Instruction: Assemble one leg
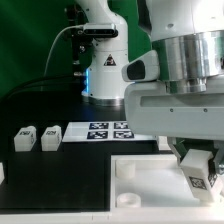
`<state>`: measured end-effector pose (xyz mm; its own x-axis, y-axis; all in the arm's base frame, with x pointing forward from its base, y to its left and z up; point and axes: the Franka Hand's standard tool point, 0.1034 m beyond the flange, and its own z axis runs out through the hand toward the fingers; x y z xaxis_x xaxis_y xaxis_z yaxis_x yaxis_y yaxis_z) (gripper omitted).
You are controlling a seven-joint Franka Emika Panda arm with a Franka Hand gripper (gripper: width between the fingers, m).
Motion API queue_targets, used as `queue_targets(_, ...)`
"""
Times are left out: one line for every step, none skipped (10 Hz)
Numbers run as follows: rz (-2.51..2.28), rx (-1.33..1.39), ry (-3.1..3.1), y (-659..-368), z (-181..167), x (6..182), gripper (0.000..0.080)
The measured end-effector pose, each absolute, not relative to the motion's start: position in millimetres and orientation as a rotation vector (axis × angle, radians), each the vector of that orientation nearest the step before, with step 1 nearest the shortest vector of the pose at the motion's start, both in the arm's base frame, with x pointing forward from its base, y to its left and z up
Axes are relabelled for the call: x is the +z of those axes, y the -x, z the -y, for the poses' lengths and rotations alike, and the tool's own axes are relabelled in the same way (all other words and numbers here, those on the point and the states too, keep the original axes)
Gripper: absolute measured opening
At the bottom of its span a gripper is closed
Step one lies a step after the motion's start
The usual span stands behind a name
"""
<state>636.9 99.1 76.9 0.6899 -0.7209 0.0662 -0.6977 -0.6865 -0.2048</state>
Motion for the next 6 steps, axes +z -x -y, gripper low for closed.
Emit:
queue_targets(-1.343, -0.225, 2.651, -635, -99, 76.8, 0.0292)
queue_targets(-1.509, -0.218, 2.562, -634, -99, 76.9, 0.0292)
queue_targets(-1.669, -0.194, 2.460, -632, -99, 76.6, 0.0294)
queue_targets(-1.825, -0.164, 2.347, -631, -101, 76.5, 0.0295)
queue_targets(-1.974, -0.143, 2.213, -630, -107, 76.8, 0.0295)
queue_targets(-2.093, -0.122, 2.104, -628, -113, 77.1, 0.0297)
